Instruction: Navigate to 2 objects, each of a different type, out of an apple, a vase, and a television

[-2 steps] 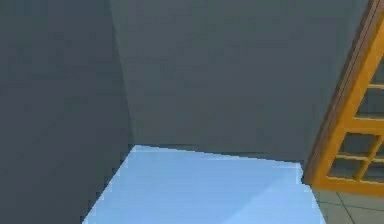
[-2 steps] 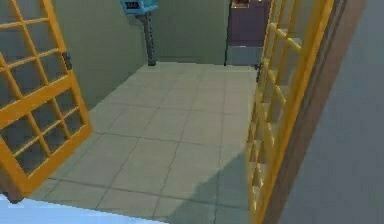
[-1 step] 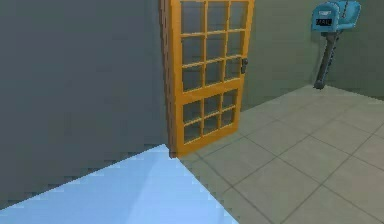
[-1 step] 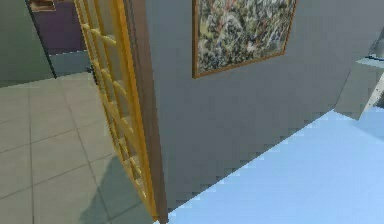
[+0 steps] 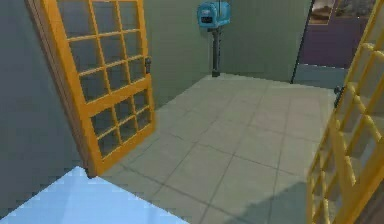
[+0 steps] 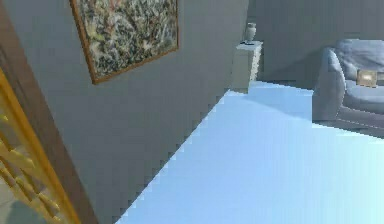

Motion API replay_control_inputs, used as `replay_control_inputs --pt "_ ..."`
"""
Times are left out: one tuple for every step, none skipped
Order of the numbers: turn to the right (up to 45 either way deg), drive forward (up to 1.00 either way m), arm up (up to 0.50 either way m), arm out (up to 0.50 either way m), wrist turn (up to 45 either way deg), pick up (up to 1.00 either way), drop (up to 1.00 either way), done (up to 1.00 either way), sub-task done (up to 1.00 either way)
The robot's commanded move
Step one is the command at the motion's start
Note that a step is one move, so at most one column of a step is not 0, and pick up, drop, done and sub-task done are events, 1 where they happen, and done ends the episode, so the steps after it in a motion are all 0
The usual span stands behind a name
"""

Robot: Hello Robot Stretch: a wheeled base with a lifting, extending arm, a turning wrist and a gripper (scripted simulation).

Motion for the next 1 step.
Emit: replay_control_inputs --pt "0.0 0.5 0.0 0.0 0.0 0.0 0.0 0.0 0.0"
